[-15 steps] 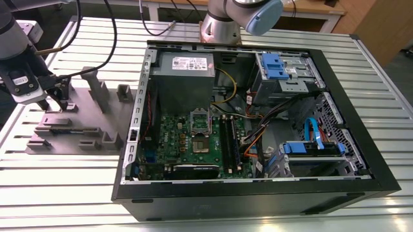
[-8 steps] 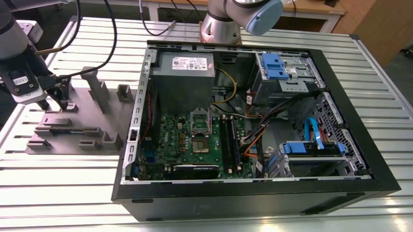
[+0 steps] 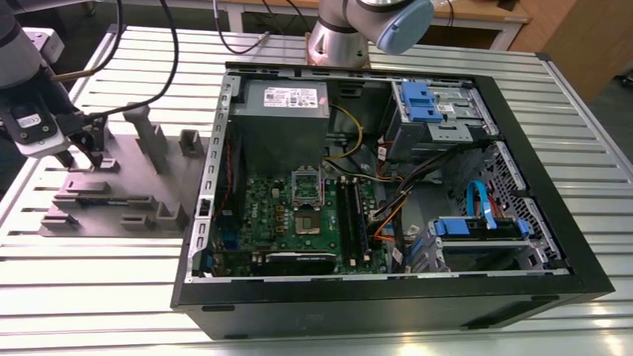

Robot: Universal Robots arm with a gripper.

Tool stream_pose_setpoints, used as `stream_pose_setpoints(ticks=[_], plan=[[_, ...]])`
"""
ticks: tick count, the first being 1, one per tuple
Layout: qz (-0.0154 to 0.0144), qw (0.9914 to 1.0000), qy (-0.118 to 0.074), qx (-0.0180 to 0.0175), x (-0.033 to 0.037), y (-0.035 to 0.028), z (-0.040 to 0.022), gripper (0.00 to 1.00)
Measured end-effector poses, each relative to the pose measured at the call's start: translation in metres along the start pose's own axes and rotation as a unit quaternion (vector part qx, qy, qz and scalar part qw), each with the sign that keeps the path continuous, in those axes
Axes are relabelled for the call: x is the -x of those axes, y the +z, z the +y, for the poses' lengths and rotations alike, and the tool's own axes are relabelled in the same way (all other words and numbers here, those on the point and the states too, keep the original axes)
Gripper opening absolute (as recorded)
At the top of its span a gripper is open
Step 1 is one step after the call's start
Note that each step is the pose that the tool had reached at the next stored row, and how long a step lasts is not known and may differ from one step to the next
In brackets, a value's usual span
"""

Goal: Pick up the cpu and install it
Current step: 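Pick up the cpu and move it towards the insertion slot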

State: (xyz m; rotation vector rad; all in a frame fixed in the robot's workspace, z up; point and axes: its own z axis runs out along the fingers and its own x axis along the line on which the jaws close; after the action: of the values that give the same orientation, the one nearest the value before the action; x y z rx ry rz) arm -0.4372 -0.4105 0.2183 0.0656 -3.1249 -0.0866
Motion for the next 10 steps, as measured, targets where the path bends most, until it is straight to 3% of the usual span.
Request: stream_pose_setpoints(ticks=[10], plan=[[-0.0005, 1.00000, 0.000, -0.0001, -0.0001, -0.0051, 0.0003, 0.47]])
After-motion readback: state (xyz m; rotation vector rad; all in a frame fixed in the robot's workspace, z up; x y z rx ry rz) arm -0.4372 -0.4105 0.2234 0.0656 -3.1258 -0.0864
